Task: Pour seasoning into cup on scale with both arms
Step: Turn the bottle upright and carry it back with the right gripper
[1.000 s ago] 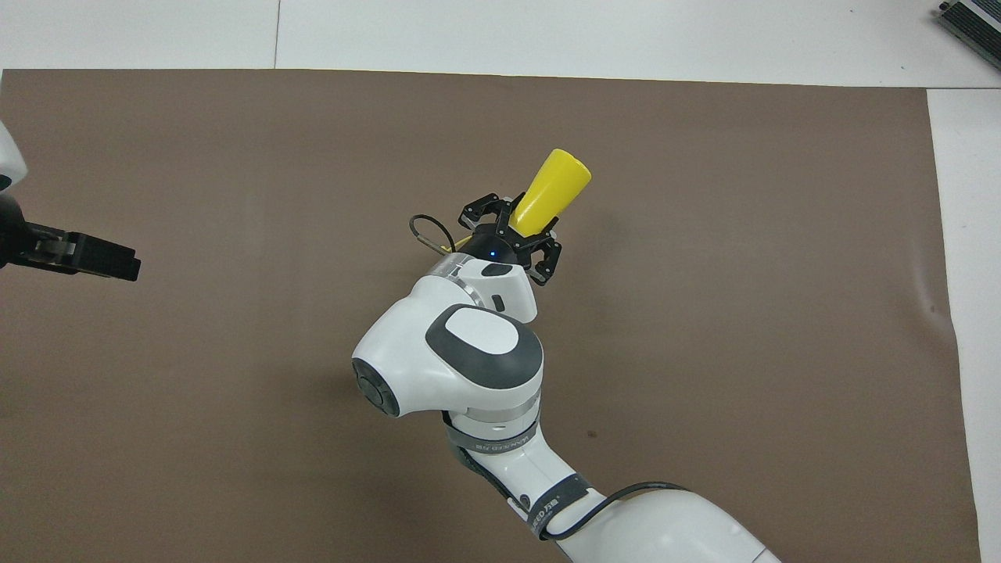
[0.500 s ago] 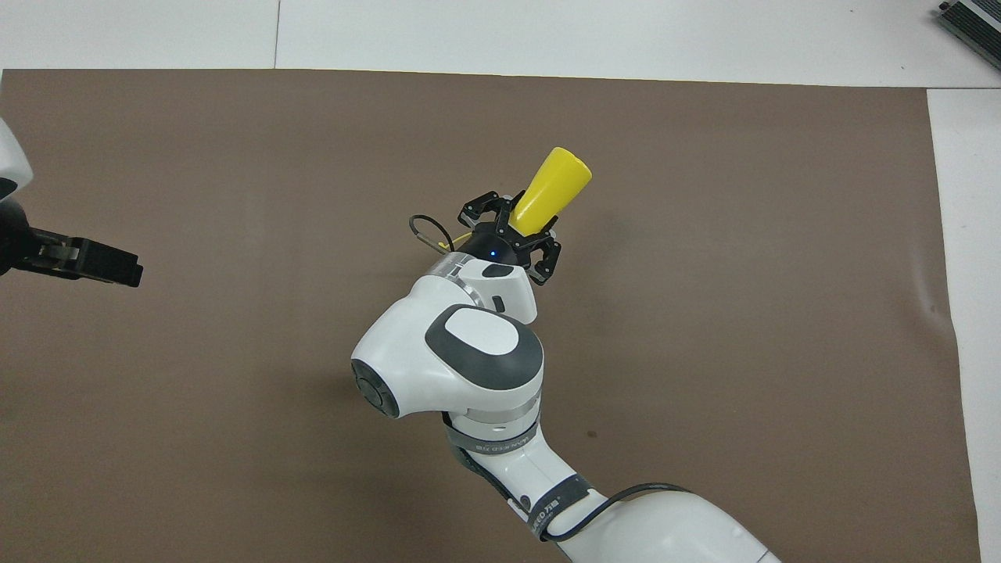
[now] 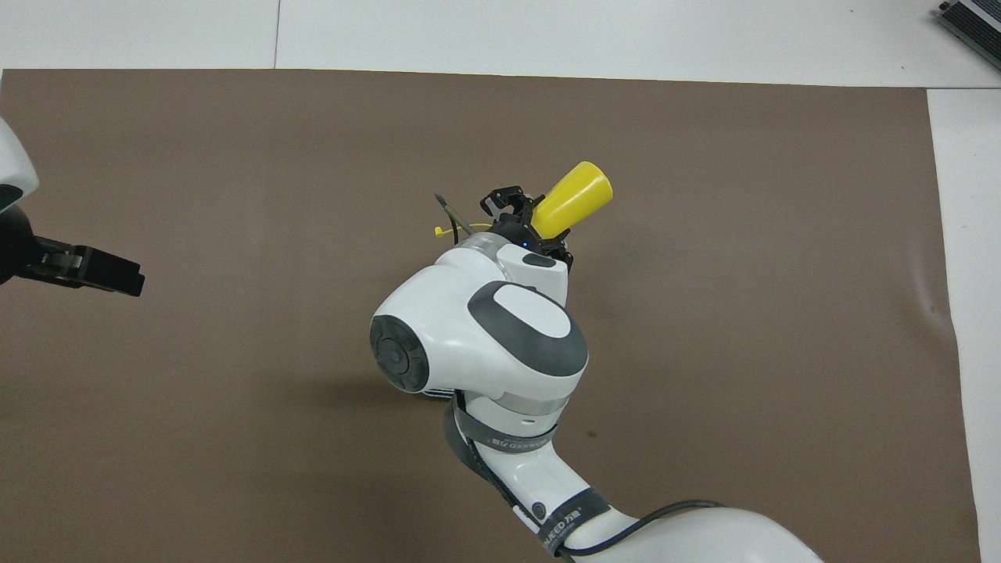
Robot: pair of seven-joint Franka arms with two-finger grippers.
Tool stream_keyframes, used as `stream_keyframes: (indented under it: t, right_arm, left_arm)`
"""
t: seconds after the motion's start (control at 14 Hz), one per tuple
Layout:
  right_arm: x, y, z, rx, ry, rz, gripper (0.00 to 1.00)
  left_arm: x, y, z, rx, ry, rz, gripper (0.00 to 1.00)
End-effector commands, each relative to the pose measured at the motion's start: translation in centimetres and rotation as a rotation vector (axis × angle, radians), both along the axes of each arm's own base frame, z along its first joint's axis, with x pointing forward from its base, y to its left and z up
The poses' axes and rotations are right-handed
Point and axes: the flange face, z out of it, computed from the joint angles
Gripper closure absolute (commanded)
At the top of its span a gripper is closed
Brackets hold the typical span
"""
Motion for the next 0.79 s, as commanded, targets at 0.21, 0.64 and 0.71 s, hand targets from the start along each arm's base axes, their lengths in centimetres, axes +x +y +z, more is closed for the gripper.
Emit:
stream_keyframes:
  t: [0.21,0.64,0.71]
  right_arm:
    - [0.3,-4.3,4.9,0.251,0.092,-0.129,1.00]
    - [0.0,-9.7,7.5,0.386,0.297,-0.207,1.00]
    - [-0.1,-10.2,7.9,0.411,0.326,-0.210,1.00]
  left_arm:
    - [-1.1,-0.3,0.1,0.017,0.015,-0.010,0.00]
    - [-1.7,-1.0,-0.3,0.020,0.030,-0.022,0.00]
    - [-1.7,-1.1,-0.4,0.021,0.032,-0.025,0.00]
